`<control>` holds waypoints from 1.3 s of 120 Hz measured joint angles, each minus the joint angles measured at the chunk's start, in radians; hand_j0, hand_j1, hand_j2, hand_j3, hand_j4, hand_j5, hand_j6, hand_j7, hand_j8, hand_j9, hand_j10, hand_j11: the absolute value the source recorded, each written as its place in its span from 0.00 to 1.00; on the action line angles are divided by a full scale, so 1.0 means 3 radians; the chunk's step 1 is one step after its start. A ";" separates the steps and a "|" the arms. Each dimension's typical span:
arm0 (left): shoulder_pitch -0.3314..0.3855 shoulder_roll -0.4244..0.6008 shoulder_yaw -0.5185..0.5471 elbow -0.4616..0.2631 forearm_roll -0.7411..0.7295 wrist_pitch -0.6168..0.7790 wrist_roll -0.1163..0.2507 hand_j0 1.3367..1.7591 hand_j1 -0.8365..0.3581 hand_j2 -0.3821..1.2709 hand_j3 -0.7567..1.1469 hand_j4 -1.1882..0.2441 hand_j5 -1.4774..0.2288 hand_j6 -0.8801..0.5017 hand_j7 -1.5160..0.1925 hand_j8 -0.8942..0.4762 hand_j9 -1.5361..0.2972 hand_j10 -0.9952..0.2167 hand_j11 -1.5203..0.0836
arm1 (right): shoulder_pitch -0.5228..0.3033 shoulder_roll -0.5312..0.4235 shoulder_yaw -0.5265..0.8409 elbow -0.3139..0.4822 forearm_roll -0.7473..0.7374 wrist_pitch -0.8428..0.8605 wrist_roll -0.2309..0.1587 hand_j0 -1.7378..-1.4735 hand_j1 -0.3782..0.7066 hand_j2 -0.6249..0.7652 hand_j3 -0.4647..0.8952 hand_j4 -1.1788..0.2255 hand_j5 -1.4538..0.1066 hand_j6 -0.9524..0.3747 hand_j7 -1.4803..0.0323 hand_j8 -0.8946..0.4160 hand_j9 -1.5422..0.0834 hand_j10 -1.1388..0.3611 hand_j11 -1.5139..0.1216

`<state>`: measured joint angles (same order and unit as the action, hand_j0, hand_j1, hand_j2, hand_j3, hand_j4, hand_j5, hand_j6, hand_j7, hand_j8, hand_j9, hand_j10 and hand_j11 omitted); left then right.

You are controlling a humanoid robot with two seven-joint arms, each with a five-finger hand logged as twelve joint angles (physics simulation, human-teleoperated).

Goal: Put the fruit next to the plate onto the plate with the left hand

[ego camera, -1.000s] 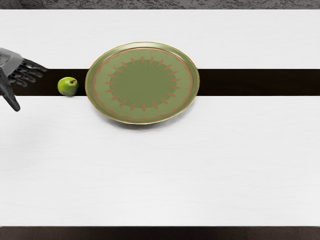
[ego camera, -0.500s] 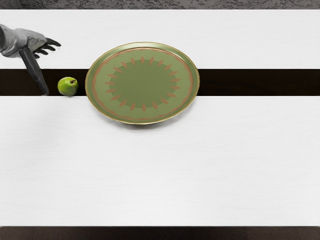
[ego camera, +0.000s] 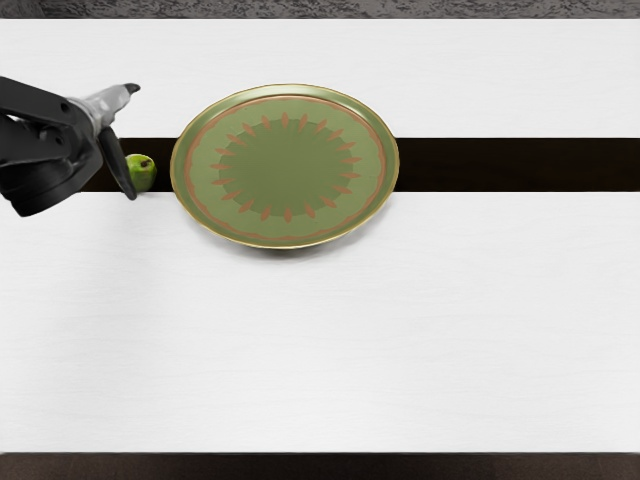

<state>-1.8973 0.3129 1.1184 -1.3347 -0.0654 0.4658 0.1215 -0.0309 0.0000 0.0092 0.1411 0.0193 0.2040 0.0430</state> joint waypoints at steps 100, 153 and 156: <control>0.0761 0.0007 -0.0135 0.1407 0.0037 -0.0985 -0.0072 0.76 0.99 0.23 0.40 0.82 0.86 0.63 0.88 0.65 0.83 0.81 0.94 | 0.0001 0.0000 0.0000 0.0000 -0.0001 0.0000 0.0000 0.30 0.04 0.45 0.34 0.83 0.92 0.71 0.97 0.67 0.94 0.75 0.92; 0.1160 -0.0056 -0.0778 0.1759 0.0093 -0.0987 -0.0073 0.76 0.98 0.23 0.40 0.82 0.86 0.63 0.88 0.64 0.83 0.81 0.94 | 0.0001 0.0000 0.0000 0.0000 -0.0001 0.0000 0.0000 0.30 0.04 0.45 0.34 0.83 0.92 0.71 0.97 0.67 0.94 0.75 0.92; 0.1204 -0.0056 -0.0788 0.1776 0.0095 -0.0985 -0.0073 0.76 0.98 0.23 0.40 0.82 0.86 0.63 0.88 0.64 0.83 0.81 0.94 | 0.0001 0.0000 0.0000 0.0000 -0.0001 0.0000 0.0000 0.30 0.04 0.45 0.34 0.83 0.92 0.71 0.97 0.67 0.94 0.75 0.92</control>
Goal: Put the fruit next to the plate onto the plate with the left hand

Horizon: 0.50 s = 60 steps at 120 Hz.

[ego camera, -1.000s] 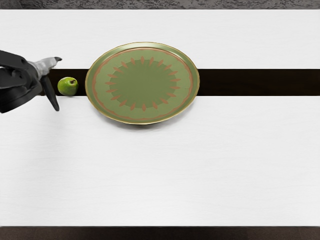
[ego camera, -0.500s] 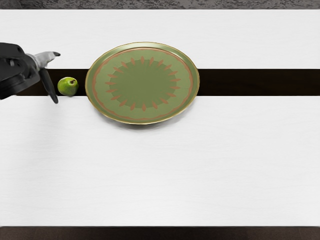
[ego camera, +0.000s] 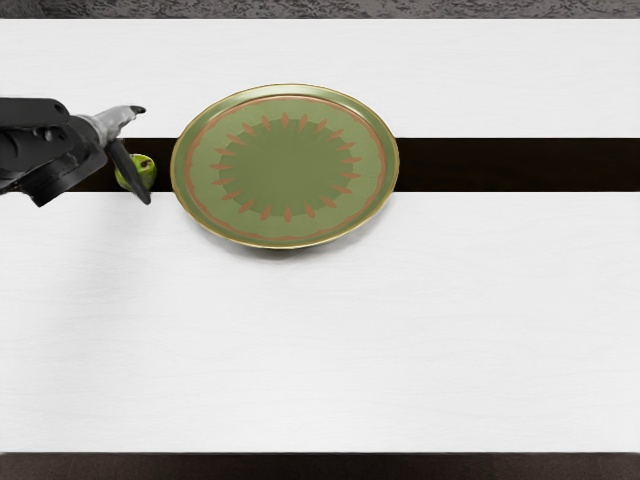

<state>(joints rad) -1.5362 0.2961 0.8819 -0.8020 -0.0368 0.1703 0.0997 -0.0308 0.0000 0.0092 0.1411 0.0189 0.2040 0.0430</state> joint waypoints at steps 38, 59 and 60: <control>0.0229 -0.0079 -0.0047 0.0405 0.0014 0.0033 0.0001 0.76 0.93 0.24 0.40 0.78 0.82 0.59 0.84 0.60 0.79 0.77 0.89 | 0.0000 0.0000 0.0000 0.0000 0.0001 0.0000 0.0000 0.30 0.04 0.45 0.34 0.83 0.92 0.71 0.97 0.67 0.94 0.75 0.92; 0.0373 -0.0164 -0.0115 0.0546 0.0016 0.0148 0.0004 0.76 0.89 0.24 0.40 0.76 0.79 0.56 0.81 0.58 0.77 0.74 0.87 | 0.0000 0.0000 0.0000 0.0000 0.0001 0.0000 0.0000 0.30 0.04 0.45 0.34 0.83 0.92 0.71 0.97 0.67 0.94 0.75 0.92; 0.0374 -0.0164 -0.0116 0.0550 0.0015 0.0150 0.0004 0.76 0.89 0.24 0.40 0.76 0.79 0.56 0.81 0.58 0.77 0.74 0.87 | 0.0000 0.0000 0.0000 0.0000 0.0001 0.0000 0.0000 0.30 0.04 0.45 0.34 0.83 0.92 0.71 0.97 0.67 0.94 0.75 0.92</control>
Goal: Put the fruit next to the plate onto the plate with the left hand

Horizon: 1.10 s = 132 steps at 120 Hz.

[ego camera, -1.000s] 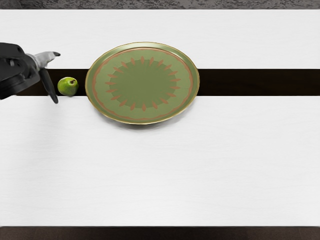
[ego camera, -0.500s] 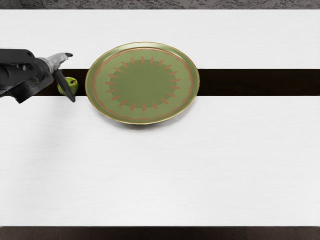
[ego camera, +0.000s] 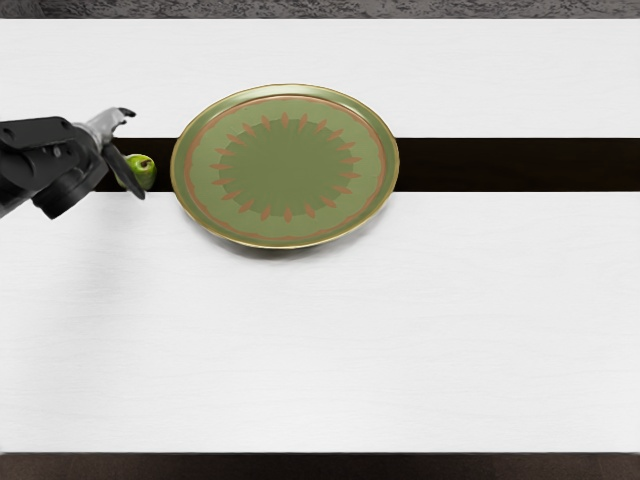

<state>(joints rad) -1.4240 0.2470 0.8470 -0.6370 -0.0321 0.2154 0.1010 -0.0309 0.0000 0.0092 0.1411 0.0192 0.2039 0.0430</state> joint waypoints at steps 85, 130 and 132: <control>0.0219 -0.0097 -0.0083 0.0177 -0.0002 0.0038 -0.0001 0.76 0.78 0.26 0.40 0.68 0.70 0.48 0.73 0.50 0.69 0.64 0.78 | 0.0000 0.0000 0.0000 0.0000 0.0000 0.0000 0.0000 0.30 0.04 0.45 0.34 0.83 0.92 0.71 0.97 0.67 0.94 0.75 0.92; 0.0321 -0.0148 -0.0088 0.0387 -0.0006 0.0038 0.0001 0.76 0.73 0.26 0.40 0.65 0.67 0.45 0.69 0.46 0.65 0.60 0.74 | 0.0000 0.0000 0.0000 0.0000 0.0000 0.0000 0.0000 0.30 0.04 0.45 0.34 0.83 0.92 0.71 0.97 0.67 0.94 0.75 0.92; 0.0319 -0.0152 -0.0088 0.0389 -0.0006 0.0037 0.0001 0.76 0.73 0.26 0.40 0.64 0.66 0.44 0.69 0.46 0.65 0.60 0.73 | 0.0000 0.0000 0.0000 0.0000 0.0001 0.0000 0.0000 0.30 0.04 0.45 0.34 0.83 0.92 0.71 0.97 0.67 0.94 0.75 0.92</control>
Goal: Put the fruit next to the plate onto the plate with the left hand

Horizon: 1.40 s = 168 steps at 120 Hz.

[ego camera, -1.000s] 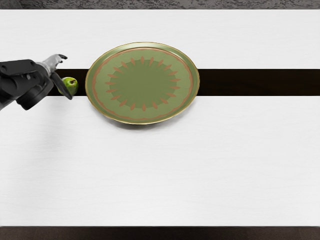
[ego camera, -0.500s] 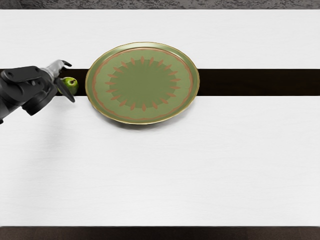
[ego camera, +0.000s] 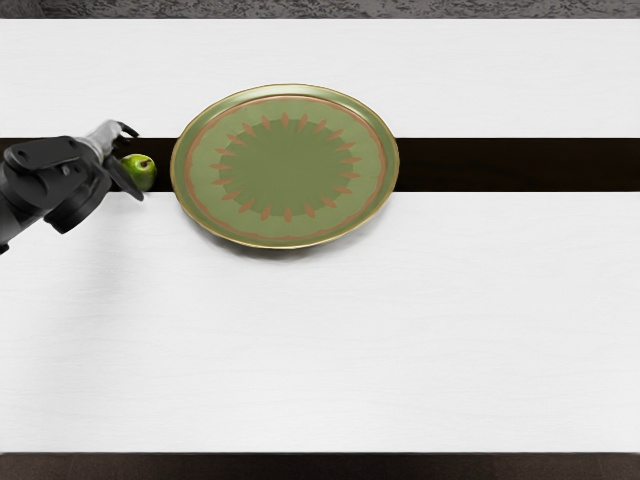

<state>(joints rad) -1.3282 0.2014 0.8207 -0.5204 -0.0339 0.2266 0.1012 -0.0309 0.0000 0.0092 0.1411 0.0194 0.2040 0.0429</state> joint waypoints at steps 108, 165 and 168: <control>0.0001 -0.0028 -0.0009 0.0006 -0.0011 -0.0368 0.0001 0.72 0.35 0.42 0.40 0.53 0.32 0.50 0.32 0.52 0.29 0.52 0.30 | 0.0000 0.0000 0.0000 0.0000 0.0001 0.0000 0.0000 0.30 0.04 0.45 0.34 0.83 0.92 0.71 0.97 0.67 0.94 0.75 0.92; -0.0533 0.0464 -0.0758 -0.0024 -0.0057 -0.1564 0.0028 0.70 0.35 0.44 0.40 0.59 0.24 0.52 0.26 0.52 0.23 0.49 0.22 | 0.0000 0.0000 0.0000 0.0000 -0.0001 0.0000 0.0000 0.30 0.04 0.45 0.34 0.83 0.92 0.71 0.97 0.67 0.94 0.75 0.92; -0.0567 0.0473 -0.0837 -0.0045 -0.0058 -0.1680 0.0029 0.70 0.36 0.45 0.40 0.58 0.24 0.52 0.26 0.52 0.23 0.49 0.22 | 0.0000 0.0000 0.0000 0.0000 -0.0001 0.0000 0.0000 0.30 0.04 0.45 0.34 0.83 0.92 0.71 0.97 0.67 0.94 0.75 0.92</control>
<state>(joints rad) -1.4984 0.3433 0.5698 -0.5339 -0.0512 -0.2774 0.1100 -0.0309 0.0000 0.0092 0.1411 0.0191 0.2040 0.0429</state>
